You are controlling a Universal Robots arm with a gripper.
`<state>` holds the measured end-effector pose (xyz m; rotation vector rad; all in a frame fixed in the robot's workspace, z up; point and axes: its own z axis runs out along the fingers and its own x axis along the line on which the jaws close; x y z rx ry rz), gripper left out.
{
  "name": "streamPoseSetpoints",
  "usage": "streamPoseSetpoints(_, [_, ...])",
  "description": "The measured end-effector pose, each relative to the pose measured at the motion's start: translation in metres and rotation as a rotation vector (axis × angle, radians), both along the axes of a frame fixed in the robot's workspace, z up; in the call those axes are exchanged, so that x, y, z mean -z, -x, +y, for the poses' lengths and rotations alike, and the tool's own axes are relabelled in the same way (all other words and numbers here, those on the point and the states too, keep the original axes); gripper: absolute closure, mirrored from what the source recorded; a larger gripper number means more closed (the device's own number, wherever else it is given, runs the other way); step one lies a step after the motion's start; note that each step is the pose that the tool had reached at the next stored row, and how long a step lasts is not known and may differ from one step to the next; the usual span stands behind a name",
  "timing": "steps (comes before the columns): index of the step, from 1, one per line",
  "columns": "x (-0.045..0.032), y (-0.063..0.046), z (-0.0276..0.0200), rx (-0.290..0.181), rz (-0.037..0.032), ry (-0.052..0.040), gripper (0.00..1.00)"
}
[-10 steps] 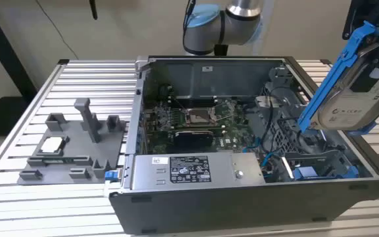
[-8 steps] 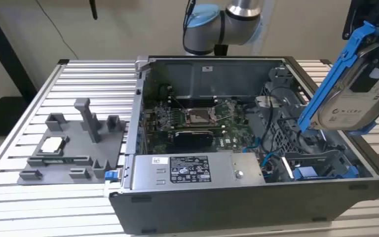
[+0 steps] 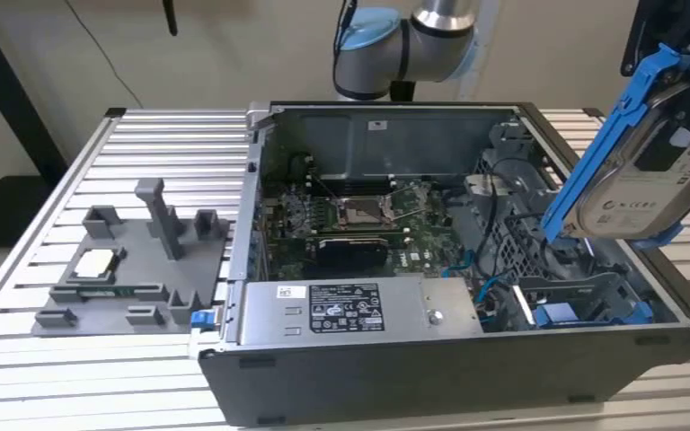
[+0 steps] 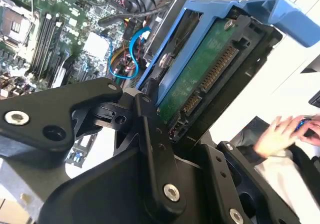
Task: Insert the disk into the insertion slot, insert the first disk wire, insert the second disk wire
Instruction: 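Insert the disk into the insertion slot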
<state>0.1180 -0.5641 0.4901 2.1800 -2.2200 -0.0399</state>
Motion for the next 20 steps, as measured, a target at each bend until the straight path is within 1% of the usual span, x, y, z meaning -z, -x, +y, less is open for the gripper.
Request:
streamPoseSetpoints(8, [0.0011,0.0000,0.0000,0.000,0.0000,-0.0001,0.67])
streamPoseSetpoints(20, [0.0066,-0.0008,0.0002,0.000,0.0000,-0.0004,0.67])
